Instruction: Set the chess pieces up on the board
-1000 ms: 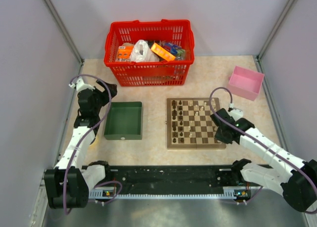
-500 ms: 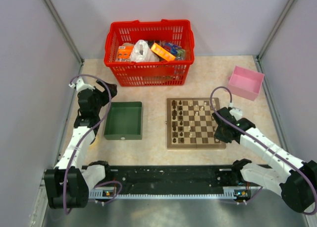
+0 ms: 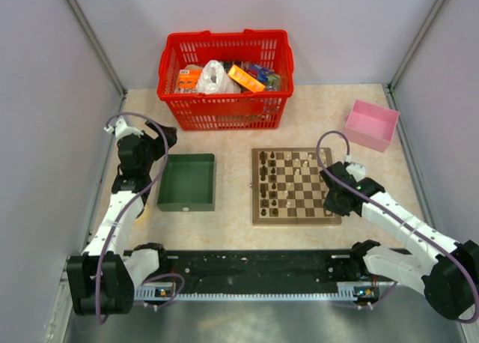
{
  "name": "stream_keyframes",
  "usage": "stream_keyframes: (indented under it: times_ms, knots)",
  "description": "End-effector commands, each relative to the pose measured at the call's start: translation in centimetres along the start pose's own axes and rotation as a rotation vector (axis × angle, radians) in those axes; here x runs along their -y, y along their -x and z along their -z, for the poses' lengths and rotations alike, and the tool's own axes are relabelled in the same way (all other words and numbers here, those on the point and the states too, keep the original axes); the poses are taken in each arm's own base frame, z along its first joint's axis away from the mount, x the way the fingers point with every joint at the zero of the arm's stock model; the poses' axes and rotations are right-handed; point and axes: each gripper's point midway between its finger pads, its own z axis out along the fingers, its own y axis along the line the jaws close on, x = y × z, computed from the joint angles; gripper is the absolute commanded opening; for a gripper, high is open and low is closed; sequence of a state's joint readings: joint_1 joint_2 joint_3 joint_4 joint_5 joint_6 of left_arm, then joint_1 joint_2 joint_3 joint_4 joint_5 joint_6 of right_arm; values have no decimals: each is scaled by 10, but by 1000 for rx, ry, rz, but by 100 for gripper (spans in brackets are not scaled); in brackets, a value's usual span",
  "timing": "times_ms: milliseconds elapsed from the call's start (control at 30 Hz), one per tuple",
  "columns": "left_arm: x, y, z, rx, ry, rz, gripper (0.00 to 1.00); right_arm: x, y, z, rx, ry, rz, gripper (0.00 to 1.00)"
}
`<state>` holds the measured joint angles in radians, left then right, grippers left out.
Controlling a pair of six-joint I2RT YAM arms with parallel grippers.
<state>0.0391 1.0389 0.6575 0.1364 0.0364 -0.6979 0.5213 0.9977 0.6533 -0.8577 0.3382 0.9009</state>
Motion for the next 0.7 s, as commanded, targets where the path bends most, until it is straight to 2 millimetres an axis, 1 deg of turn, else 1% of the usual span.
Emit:
stream_keyframes:
  times_ms: [0, 133, 667]
  knots:
    - [12, 17, -2, 56, -45, -4, 99, -1, 4, -2, 12, -3, 5, 20]
    - [13, 19, -1, 61, -46, -4, 99, 0, 4, -4, 15, -11, 7, 21]
    - [10, 15, -2, 52, -37, -4, 99, 6, 10, -3, 49, -39, -14, 21]
